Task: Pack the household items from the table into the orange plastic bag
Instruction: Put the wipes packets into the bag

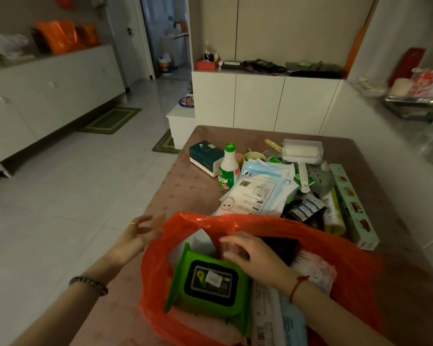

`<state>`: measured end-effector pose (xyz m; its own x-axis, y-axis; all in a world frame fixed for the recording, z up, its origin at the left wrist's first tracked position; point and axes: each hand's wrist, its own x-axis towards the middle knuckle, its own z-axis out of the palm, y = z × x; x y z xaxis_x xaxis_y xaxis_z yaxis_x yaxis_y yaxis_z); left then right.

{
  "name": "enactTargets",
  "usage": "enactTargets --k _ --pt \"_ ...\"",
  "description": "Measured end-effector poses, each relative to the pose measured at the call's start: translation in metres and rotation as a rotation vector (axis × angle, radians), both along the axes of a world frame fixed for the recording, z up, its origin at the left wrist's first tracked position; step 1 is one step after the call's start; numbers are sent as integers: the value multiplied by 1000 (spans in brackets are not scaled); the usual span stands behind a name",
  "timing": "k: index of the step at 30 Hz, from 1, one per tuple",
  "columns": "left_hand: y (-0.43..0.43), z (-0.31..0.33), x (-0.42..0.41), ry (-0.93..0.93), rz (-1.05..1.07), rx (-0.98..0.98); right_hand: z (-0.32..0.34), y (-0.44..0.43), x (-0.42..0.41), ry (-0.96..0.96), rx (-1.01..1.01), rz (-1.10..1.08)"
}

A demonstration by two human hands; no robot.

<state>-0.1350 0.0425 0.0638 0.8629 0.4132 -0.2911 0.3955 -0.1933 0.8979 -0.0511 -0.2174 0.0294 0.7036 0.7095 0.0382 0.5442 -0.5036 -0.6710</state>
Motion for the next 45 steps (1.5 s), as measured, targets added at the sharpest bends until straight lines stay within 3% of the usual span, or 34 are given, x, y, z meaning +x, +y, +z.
enactTargets --k 3,6,11,19,24,28,32,36,42,45 --pt "1 23 21 -97 -37 36 22 -7 39 88 280 -281" --pt "-11 31 61 -144 -76 18 38 -11 87 154 324 -443" --pt "-40 22 143 -113 -158 2 44 13 149 223 246 -448" --pt "-58 -14 211 -120 -280 -37 39 104 242 141 136 -286" --pt "-60 -32 196 -103 -401 -58 31 118 264 -160 -143 -286" --pt "-68 -19 173 -177 -404 -29 52 83 239 -198 13 -322" --pt "-91 14 159 -447 -327 166 117 35 176 -298 346 -357" --pt "-143 48 136 -642 -423 91 174 -22 91 -386 414 -302" --pt "-220 34 77 -631 -574 66 157 -100 4 -142 387 -371" --pt "-248 6 52 -564 -559 -77 117 -142 -20 7 395 -632"
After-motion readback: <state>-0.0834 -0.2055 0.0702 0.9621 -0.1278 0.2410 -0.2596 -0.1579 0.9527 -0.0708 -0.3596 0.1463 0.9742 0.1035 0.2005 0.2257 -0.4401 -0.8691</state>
